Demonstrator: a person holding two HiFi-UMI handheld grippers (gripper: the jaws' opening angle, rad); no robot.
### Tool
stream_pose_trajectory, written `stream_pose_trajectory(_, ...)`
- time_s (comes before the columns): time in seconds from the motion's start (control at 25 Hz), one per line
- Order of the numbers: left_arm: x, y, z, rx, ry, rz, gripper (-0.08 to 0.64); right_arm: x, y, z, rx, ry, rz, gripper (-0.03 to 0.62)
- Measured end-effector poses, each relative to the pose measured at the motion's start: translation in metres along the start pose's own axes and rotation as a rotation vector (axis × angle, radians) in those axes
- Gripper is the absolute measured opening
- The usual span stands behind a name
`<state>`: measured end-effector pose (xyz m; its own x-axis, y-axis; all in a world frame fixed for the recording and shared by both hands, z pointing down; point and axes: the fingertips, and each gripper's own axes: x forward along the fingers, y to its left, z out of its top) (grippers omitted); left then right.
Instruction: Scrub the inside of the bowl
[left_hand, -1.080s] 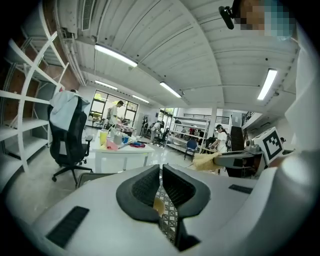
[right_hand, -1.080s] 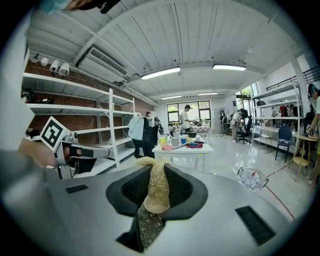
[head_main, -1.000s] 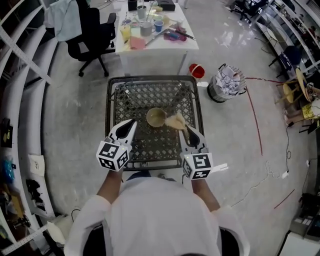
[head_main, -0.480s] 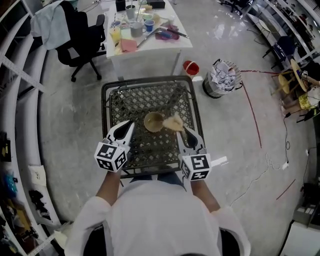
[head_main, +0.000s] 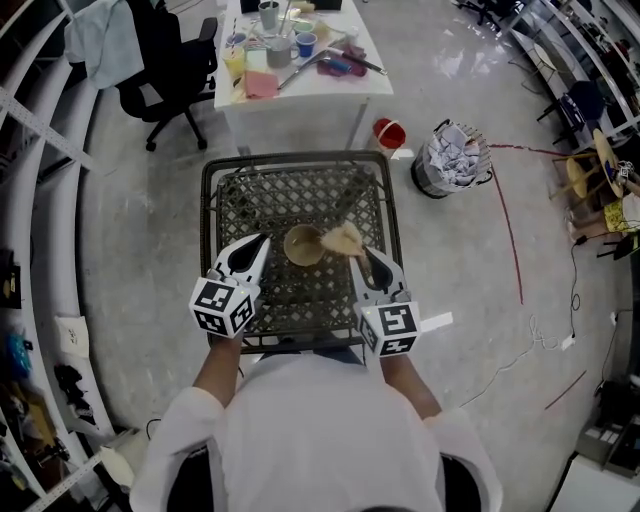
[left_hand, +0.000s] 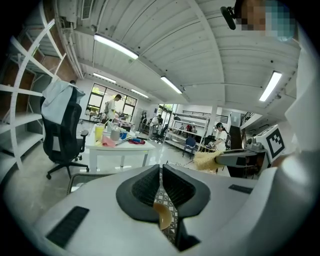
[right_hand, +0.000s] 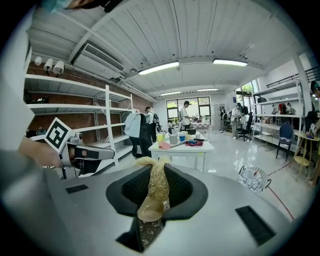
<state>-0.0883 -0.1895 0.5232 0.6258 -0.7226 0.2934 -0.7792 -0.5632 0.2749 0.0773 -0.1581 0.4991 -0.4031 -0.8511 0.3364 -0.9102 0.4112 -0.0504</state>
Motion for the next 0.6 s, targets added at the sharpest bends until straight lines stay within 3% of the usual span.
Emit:
stream_pose_trajectory(0.2, 0.014, -0.001, -0.001, 0.01, 0.006, -0.019, 0.043, 0.007, -0.005, -0.001, 0.003, 0.007, 0.008, 0.089)
stream_pose_trajectory(0.6, 0.046, 0.012, -0.018, -0.08, 0.072, -0.038, 0.044, 0.018, -0.007, -0.01, 0.017, 0.046, 0.015, 0.089)
